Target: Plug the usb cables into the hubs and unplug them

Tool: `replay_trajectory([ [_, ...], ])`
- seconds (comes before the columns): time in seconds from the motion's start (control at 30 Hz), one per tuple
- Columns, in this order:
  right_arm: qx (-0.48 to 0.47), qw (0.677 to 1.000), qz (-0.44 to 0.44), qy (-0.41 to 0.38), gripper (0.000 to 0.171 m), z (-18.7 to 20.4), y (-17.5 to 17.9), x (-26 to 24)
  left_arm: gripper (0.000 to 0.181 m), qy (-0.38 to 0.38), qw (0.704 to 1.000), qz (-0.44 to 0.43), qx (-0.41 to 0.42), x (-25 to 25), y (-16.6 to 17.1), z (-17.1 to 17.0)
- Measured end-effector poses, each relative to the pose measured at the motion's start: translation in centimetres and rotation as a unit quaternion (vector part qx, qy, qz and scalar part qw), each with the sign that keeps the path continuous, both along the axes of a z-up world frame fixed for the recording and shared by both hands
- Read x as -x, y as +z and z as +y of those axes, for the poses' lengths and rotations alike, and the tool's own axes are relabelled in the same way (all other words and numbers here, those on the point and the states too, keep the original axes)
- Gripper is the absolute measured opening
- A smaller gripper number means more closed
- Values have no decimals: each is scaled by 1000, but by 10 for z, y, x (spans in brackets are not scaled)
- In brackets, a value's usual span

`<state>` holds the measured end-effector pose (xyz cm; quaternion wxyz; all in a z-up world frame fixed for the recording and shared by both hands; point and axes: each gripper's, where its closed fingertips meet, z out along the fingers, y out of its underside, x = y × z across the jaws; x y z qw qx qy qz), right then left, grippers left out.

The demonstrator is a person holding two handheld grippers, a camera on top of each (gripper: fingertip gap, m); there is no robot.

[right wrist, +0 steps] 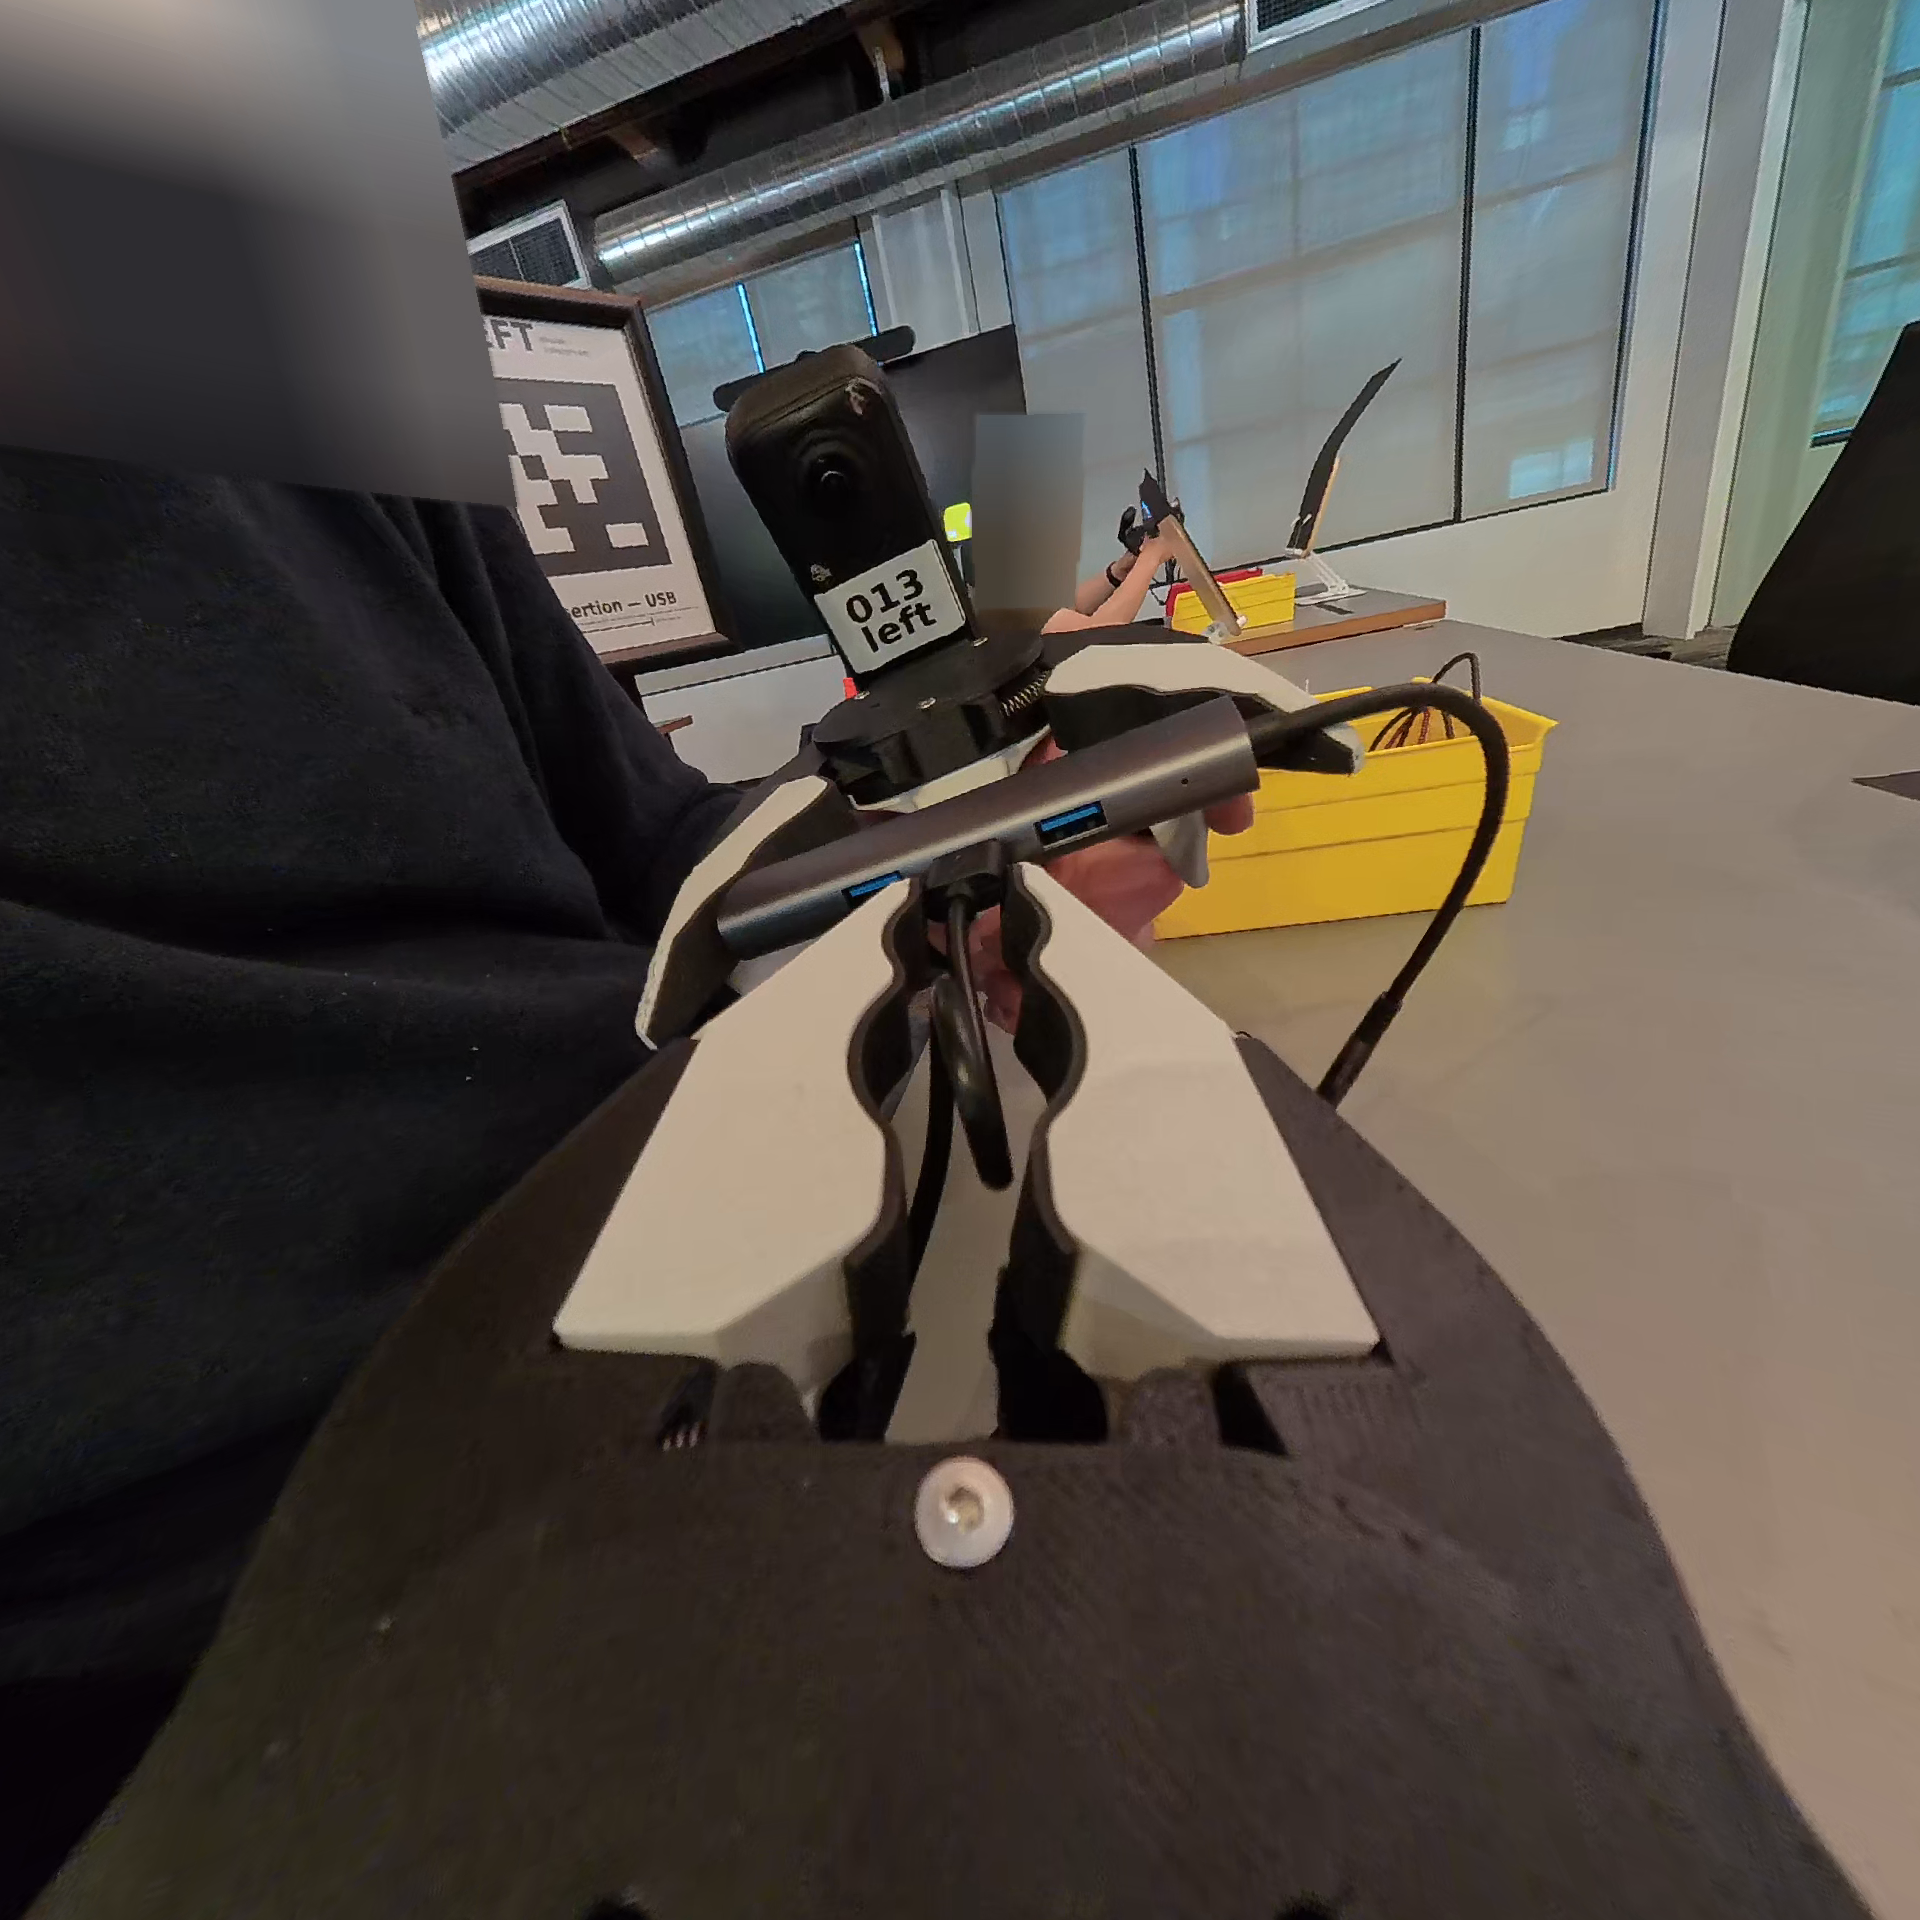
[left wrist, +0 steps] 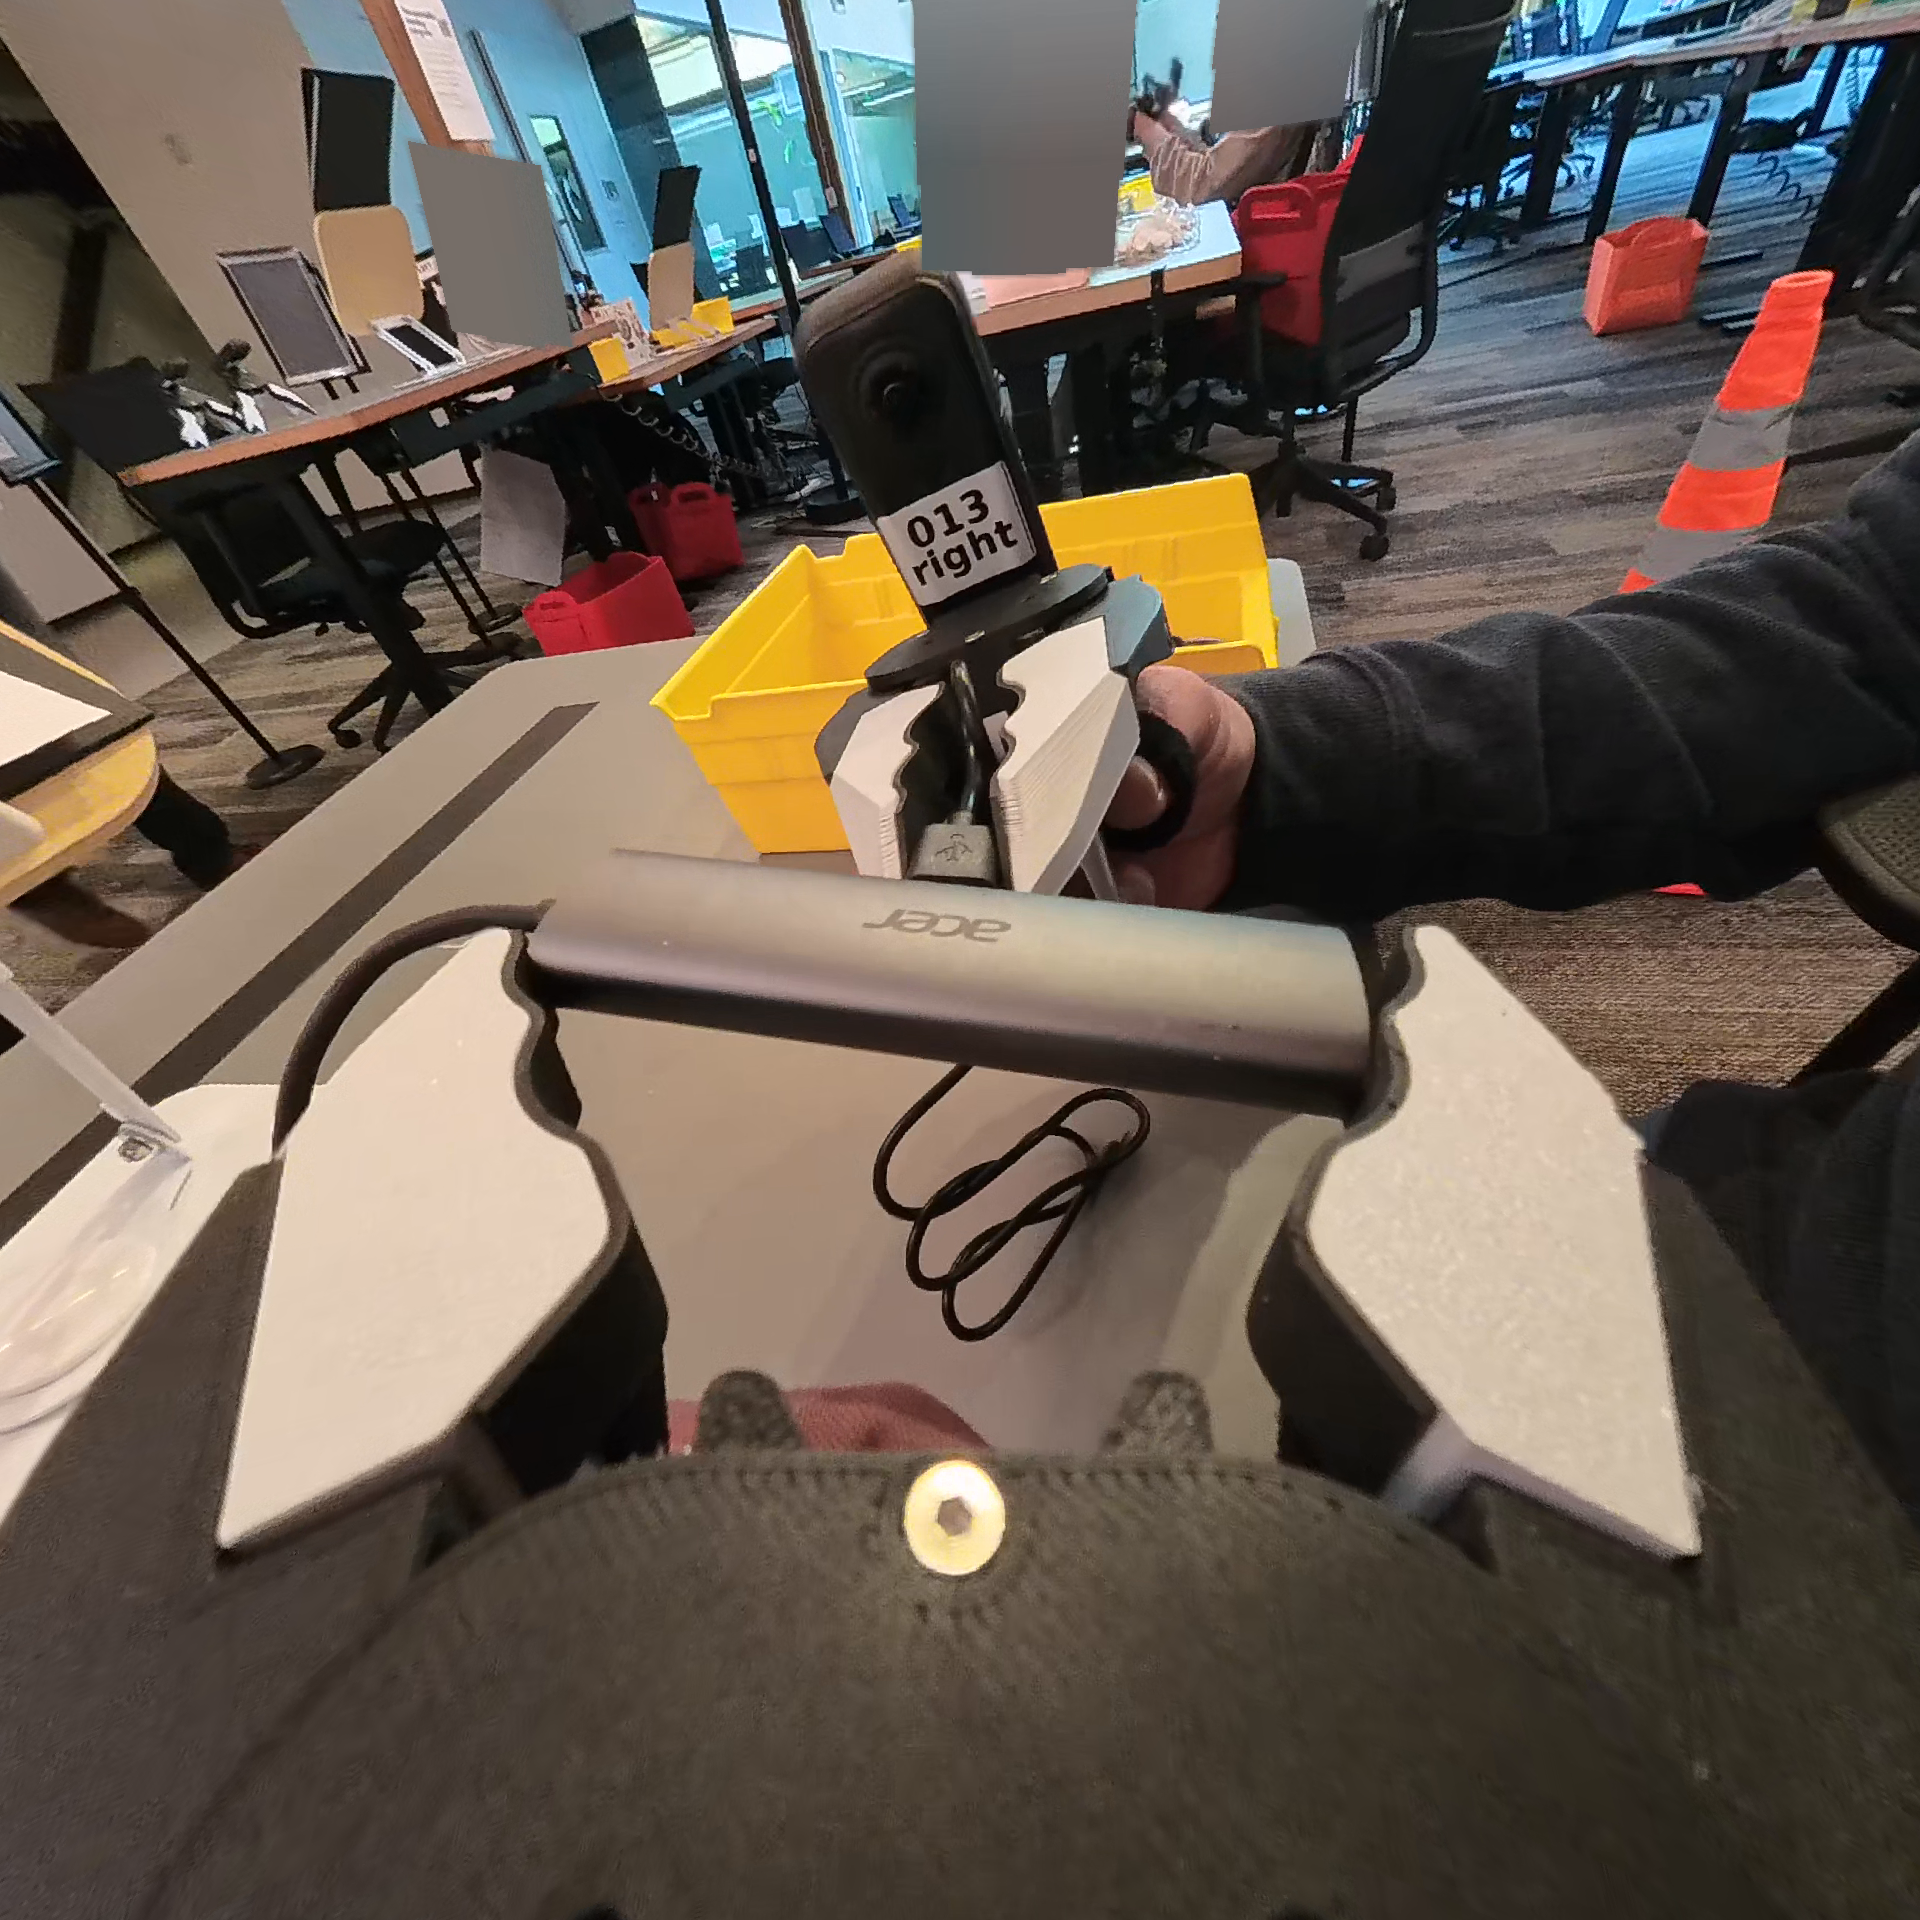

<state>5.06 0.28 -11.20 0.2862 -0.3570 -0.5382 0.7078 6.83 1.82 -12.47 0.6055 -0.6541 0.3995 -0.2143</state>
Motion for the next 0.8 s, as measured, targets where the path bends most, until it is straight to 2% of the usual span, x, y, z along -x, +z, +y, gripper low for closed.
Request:
replay_trajectory([
  [0.23,-15,1000,4,-18,12,2,2,3,142,10,999,-31,13,2,2,2],
  [0.5,-115,990,-7,-86,11,9,-3,12,142,5,991,-116,68,8,1,5],
  [0.8,-207,969,-26,-129,15,12,-2,16,142,2,987,-128,93,12,1,5],
])
